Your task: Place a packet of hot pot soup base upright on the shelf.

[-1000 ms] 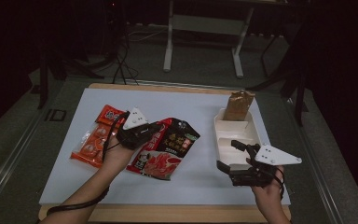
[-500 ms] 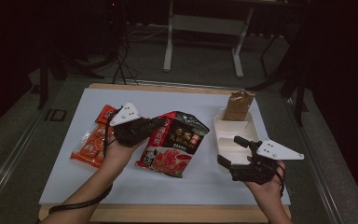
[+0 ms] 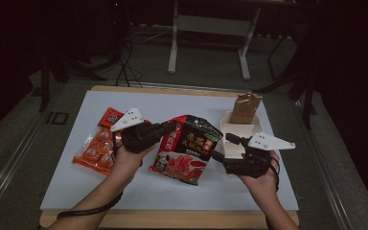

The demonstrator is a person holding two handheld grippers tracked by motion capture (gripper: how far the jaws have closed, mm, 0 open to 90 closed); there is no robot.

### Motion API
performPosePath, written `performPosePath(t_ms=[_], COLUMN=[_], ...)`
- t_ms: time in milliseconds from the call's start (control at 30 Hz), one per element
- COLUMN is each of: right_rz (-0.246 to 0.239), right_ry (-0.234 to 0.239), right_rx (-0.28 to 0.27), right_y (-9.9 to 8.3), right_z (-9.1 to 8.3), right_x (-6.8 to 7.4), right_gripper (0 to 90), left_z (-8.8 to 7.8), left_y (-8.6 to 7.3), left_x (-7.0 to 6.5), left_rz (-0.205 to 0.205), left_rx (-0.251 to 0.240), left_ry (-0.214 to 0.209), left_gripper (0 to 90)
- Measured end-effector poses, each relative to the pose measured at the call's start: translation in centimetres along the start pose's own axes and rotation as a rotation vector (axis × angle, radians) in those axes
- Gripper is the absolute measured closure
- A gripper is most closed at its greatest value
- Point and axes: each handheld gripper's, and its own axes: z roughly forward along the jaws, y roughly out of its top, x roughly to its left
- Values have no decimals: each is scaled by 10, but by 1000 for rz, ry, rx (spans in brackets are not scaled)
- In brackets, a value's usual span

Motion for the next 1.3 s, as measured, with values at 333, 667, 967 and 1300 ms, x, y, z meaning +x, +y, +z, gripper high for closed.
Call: performPosePath(t_ms=[333,667,967,1300], right_rz=[43,42,50,-9], right_ry=[74,71,102,95], right_rx=[-31,-8,-21,-50], right_y=[10,17,21,32], right_z=[10,7,0,-5], right_x=[6,4,-6,-8], right_gripper=[504,729,766,773], left_z=[4,6,6,4], left_y=[-2,-5,-6,1], left_x=[-8,-8,-10,-8], left_rz=[-8,-13,13,-37], left_rx=[-46,-60,-19,-29], left_ry=[-6,-14,-48,-73], left_gripper=[877,876,852,616])
